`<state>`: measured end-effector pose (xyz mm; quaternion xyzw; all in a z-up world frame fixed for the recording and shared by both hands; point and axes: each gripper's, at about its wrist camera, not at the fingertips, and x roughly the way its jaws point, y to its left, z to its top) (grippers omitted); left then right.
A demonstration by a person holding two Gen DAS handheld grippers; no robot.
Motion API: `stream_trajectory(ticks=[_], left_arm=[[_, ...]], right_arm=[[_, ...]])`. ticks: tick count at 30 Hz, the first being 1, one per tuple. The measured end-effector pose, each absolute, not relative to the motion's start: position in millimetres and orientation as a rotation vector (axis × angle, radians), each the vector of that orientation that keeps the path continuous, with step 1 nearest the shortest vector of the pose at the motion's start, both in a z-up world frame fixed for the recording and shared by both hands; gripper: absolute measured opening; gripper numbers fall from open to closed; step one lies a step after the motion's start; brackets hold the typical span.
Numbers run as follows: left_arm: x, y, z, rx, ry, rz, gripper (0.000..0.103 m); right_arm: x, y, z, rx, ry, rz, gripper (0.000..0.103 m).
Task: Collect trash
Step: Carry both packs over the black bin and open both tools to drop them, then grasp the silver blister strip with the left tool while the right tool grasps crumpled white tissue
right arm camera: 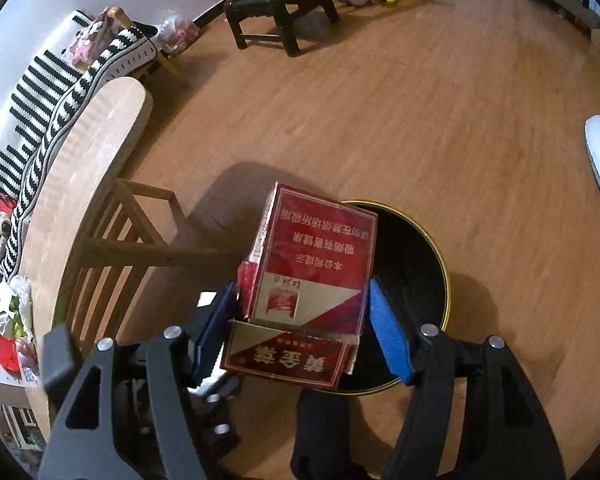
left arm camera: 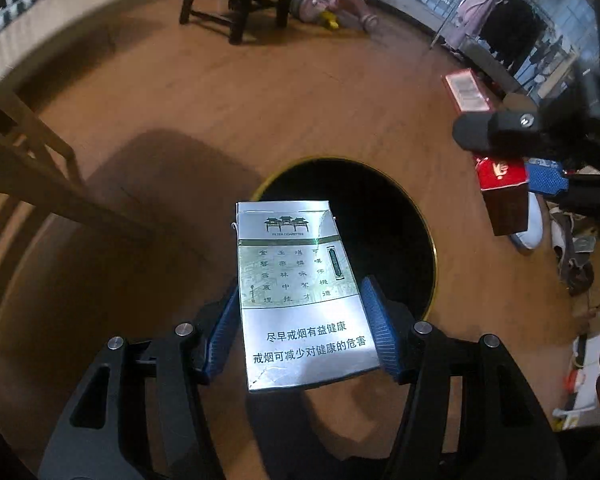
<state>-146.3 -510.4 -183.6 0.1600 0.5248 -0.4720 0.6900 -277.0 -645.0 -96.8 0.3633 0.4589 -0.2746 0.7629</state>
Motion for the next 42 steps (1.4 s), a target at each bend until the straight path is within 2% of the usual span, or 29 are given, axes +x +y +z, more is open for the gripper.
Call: stream_trajectory(ticks=[7,8,9,10,11,16,19,22,25,29,34,42], left_arm=[[-148.8,-537.6,-204.3,0.360,1.192,-1.080,0.059],[-148.8,-539.0,-203.7,0.358,1.192,-1.085,0.061],[-150.1,-543.2,-205.2,0.355,1.195,-1.099,0.069],[-151.7,-546.0,-205.9,0.363,1.192,-1.114,0.074],[-153.3,-545.4,-204.9,0.368,1.182,-1.110,0.083],[-151.9,-533.5,-194.1,0.370,1.161,-1.093,0.085],[-138.5,-510.0,-165.4,0.350,1.099,-1.051,0.085],[-111.7,-467.3,-129.5,0.334,1.026,-0.978,0.085],[-73.5,-401.6,-83.6,0.283,0.933,-0.854,0.085],[-25.5,-296.2,-38.9,0.192,0.857,-0.638,0.090],[14.2,-165.8,-14.4,0.096,0.852,-0.384,0.090],[46.0,-36.2,2.6,-0.006,0.846,-0.128,0.091]], right_arm=[[-273.3,-664.4,-104.5,0.799,1.013,-0.629,0.067],[-274.5,-667.4,-107.2,0.808,1.017,-0.643,0.069],[-279.0,-667.7,-109.4,0.818,1.019,-0.648,0.074],[-280.2,-671.3,-112.4,0.830,1.026,-0.655,0.086],[-281.9,-674.0,-113.9,0.829,1.027,-0.673,0.088],[-279.5,-680.0,-115.5,0.839,1.032,-0.701,0.088],[-262.4,-662.8,-89.4,0.710,1.002,-0.730,0.088],[-229.1,-625.3,-42.2,0.575,0.891,-0.653,0.089],[-195.5,-570.3,-1.4,0.484,0.752,-0.556,0.094],[-138.7,-495.9,23.3,0.450,0.685,-0.387,0.094],[-61.7,-399.5,32.8,0.388,0.712,-0.212,0.094],[25.1,-270.6,14.3,0.315,0.811,-0.038,0.094]])
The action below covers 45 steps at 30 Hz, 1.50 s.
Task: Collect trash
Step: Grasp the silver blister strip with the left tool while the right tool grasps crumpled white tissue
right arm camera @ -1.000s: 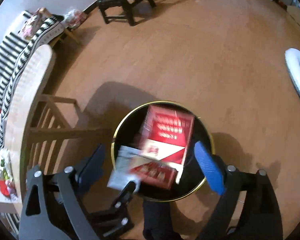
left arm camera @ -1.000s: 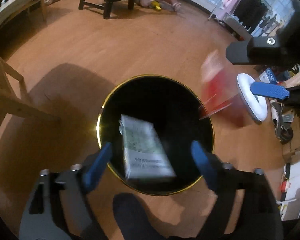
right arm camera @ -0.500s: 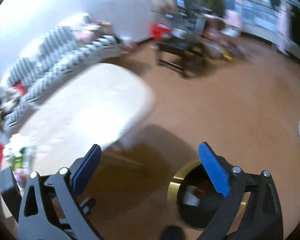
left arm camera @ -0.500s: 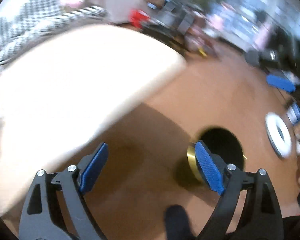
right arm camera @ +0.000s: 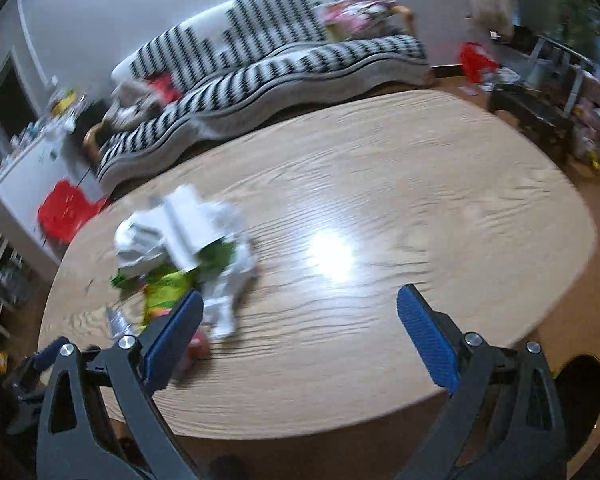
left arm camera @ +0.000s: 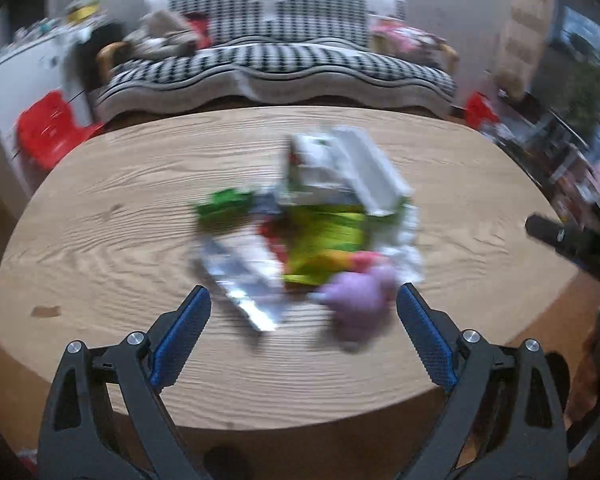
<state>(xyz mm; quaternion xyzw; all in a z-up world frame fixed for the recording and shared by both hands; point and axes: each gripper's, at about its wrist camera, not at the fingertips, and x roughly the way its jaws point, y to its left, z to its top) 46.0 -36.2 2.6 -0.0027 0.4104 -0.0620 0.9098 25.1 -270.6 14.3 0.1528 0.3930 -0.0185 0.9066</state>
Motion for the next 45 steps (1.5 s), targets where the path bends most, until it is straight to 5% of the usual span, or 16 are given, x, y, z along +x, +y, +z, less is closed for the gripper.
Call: stream_trajectory(ticks=[21,34,39,40,41,44,45], left_arm=[[86.6,42.6,-26.6,-0.049,0.942,-0.012,0.091],[118.5,30.6,-70.7,-0.087,1.038,0.062,0.090],[123.0,25.4,-80.4,-0.092,1.057,0.051,0.065],[122.6,22.6,-79.4,-0.084,1.050,0.046,0.061],[122.5,20.7,-78.1,-0.085,1.051,0.037,0.048],[121.9,14.5,-75.4,-0.076,1.055,0.021,0.020],[121.7,13.2,-75.0,-0.077,1.057,0.020,0.018]], right_arm=[[82.4,-221.6,-18.6,0.310,0.908,0.033,0.091],[118.7,-209.4,-53.6,0.349,1.004,0.034,0.066],[127.8,-208.3,-60.8,0.322,0.992,0.038,0.045],[128.9,-207.9,-61.9,0.320,1.000,0.045,0.034],[129.8,-206.9,-63.7,0.321,1.013,0.055,0.021],[128.9,-204.0,-61.0,0.297,1.017,0.065,0.010],[126.7,-202.9,-55.0,0.279,1.001,0.061,0.009]])
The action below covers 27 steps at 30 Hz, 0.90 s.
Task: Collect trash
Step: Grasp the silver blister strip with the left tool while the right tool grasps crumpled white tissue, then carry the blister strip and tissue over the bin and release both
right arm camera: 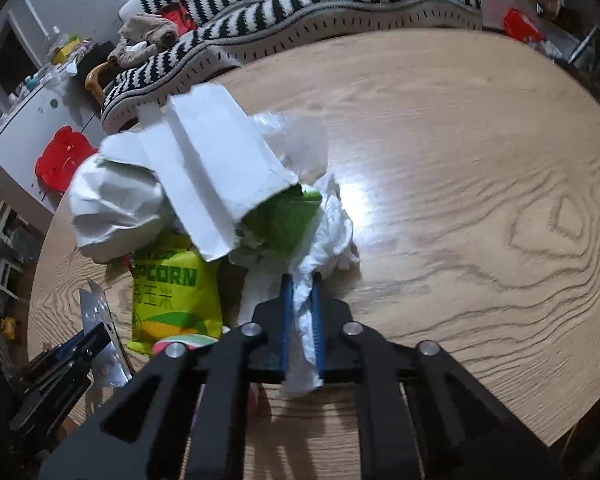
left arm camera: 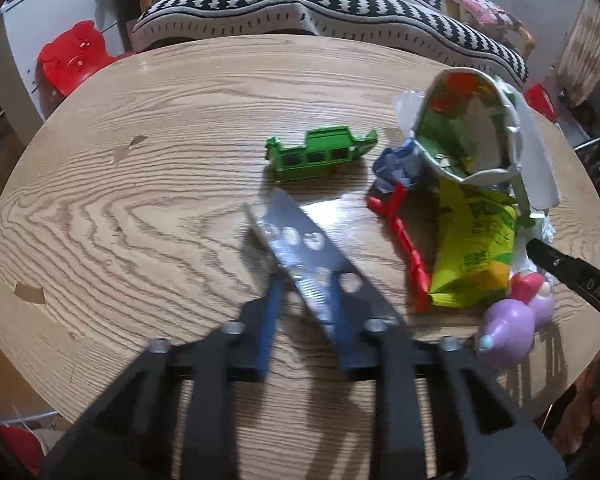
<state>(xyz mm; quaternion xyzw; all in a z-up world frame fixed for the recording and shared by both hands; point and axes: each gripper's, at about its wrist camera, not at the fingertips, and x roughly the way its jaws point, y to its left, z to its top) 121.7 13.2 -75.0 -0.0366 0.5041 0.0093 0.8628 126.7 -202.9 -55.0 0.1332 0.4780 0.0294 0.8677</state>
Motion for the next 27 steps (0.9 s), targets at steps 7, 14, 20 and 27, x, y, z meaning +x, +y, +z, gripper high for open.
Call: stream_trajectory(ticks=[7,14,20,27], left_arm=[[118.9,11.2,-55.8,-0.111,1.022,-0.009,0.004],[116.7,11.7,-32.2,-0.109,0.968,-0.018,0.004],[107.3,13.4,-7.6,-0.144,0.912,-0.040,0.004],[106.6,0.7,-5.7,-0.134,0.908,-0.055,0.004]], right_arm=[[104.3,-210.7,-12.2,0.223,0.883,0.049,0.008],[83.4,-241.5,11.3,0.280,0.811,0.039,0.008],[69.1,-274.0,18.7,0.396,0.778,0.055,0.008],[57.0,-288.1,32.4,0.281,0.727,-0.085,0.008]])
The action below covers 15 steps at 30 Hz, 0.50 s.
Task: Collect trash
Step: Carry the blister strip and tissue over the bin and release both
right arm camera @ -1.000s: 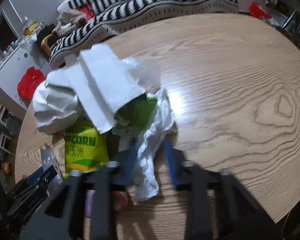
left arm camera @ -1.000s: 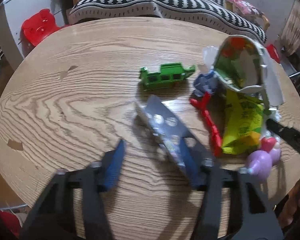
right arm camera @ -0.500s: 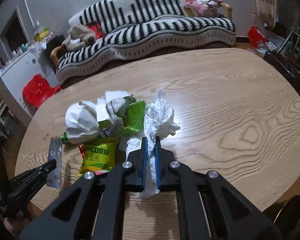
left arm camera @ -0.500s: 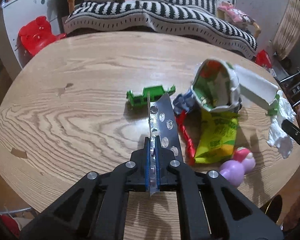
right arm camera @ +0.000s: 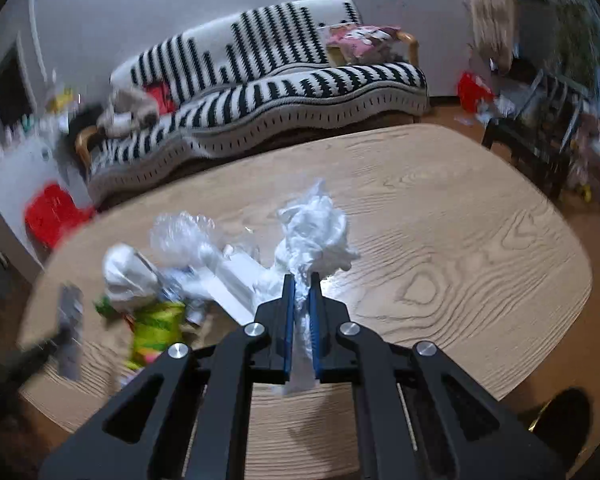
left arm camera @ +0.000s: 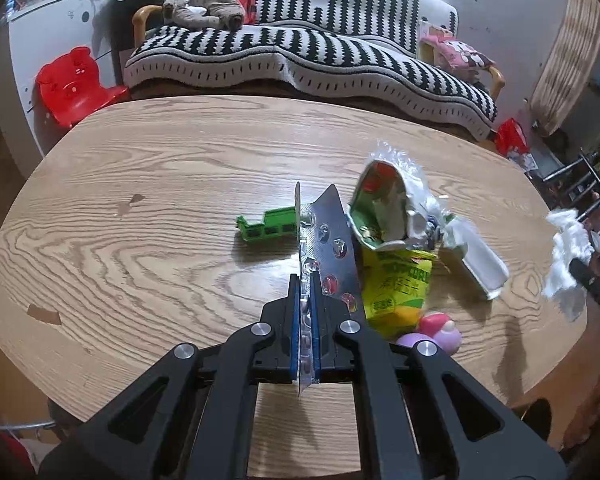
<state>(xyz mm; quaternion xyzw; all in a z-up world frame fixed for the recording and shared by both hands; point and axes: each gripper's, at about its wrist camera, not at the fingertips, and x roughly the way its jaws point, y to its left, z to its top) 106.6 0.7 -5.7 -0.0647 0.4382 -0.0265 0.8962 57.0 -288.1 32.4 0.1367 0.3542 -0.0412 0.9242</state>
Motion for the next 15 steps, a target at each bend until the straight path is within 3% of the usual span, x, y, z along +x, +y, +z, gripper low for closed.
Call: stream_trajectory(ticks=[15], left_arm=[[87.9,-83.5,15.1,-0.067,0.834,-0.243,0.004]], right_arm=[[-0.6,-350.8,34.9,0.302,0.744,-0.111,0.008]])
